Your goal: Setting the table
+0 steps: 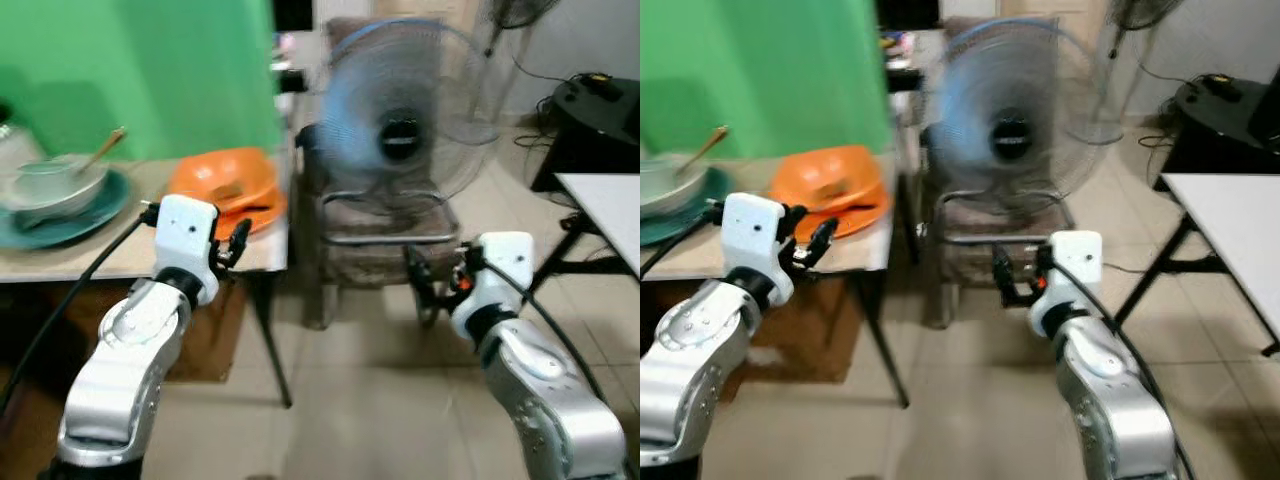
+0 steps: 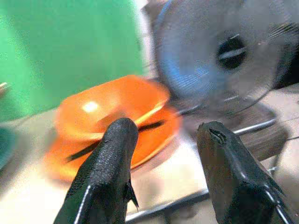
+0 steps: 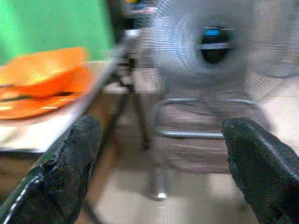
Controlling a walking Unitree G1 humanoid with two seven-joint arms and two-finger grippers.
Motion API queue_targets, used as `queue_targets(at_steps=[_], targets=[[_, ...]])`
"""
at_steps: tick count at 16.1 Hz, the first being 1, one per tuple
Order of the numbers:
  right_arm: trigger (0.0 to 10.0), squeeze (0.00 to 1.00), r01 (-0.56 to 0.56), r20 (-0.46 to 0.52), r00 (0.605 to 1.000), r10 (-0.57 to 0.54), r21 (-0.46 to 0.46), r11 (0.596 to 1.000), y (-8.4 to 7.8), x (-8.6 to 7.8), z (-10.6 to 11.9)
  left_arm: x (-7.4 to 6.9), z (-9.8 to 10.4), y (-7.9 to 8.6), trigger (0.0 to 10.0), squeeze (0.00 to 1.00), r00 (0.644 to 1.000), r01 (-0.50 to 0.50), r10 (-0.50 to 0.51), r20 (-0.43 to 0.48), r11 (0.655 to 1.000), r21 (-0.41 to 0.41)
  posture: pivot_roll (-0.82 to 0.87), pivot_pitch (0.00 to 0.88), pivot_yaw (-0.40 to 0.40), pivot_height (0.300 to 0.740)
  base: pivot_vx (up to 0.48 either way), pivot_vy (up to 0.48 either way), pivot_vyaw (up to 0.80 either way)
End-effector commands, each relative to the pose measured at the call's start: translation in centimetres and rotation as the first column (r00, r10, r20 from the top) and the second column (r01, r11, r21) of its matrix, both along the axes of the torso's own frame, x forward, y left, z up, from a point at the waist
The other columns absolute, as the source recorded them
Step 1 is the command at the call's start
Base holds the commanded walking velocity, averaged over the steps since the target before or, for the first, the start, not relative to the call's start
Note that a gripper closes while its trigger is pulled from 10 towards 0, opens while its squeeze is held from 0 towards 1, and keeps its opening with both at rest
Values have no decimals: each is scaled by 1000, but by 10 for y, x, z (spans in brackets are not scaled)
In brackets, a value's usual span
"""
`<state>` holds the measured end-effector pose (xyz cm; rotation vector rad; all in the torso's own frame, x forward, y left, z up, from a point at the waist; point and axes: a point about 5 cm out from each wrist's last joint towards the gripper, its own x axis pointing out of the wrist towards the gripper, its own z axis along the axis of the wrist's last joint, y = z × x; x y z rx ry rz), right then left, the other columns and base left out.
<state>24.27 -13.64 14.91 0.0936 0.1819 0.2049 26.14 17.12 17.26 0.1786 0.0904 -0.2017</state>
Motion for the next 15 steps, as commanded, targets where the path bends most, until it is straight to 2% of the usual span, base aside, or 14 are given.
queue_targets(at_steps=[1, 7, 15], targets=[[10000, 0, -5, 8, 1000, 5, -6, 1000, -2, 1, 3, 1, 2, -2, 10000, 0, 1000, 1, -1, 13, 1000, -3, 58, 0, 44, 740, 0, 0, 0], [10000, 0, -37, 22, 999, 37, -27, 999, 1, 2, 3, 10, 4, 3, 10000, 0, 1000, -14, 14, 6, 1000, 23, 51, 0, 61, 740, 0, 0, 0], [10000, 0, -21, 37, 999, 21, 1, 1000, -2, 9, 7, 12, 5, -2, 10000, 0, 1000, 0, 0, 12, 1000, -7, 62, 0, 52, 740, 0, 0, 0]])
